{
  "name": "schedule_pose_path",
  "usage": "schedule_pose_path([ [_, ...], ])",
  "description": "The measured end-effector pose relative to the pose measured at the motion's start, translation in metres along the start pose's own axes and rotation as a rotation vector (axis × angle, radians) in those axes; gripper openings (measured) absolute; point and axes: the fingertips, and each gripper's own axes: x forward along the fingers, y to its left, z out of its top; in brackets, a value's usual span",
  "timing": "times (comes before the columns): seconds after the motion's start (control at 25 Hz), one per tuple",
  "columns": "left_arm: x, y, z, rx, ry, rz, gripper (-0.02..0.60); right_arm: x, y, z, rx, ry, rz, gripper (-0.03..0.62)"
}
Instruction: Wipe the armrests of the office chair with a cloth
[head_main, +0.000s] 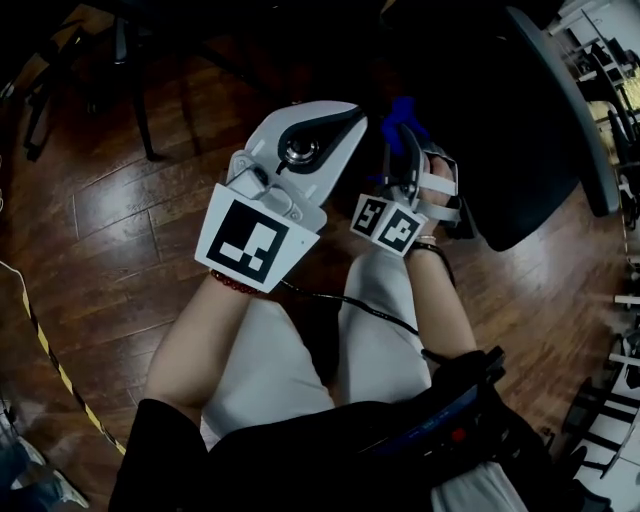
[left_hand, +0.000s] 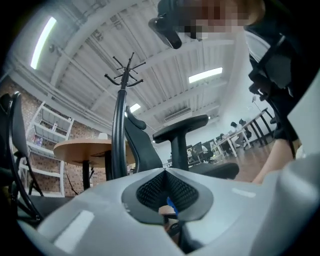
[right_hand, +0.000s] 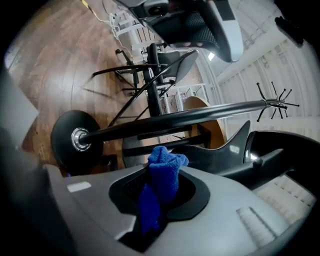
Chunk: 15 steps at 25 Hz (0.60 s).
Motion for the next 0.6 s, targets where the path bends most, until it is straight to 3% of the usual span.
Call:
schedule_pose_path([
  [0.16, 0.000, -0.003, -0.006, 0.006, 0.003, -0.021, 0.005, -0.012, -0.032, 0.014, 0.053, -0.054, -0.020, 0.071],
  [0.44, 0.003, -0.004, -0.006, -0.021, -0.017, -0.033, 0.005, -0.045, -0.117, 0.025, 0.153, -0.125, -0.164, 0.071],
  [0.6, 0.003, 0.001, -0.010, -0.058, -0.020, -0.024, 0.005, -0.060, -0.142, 0.029, 0.207, -0.153, -0.173, 0.074],
])
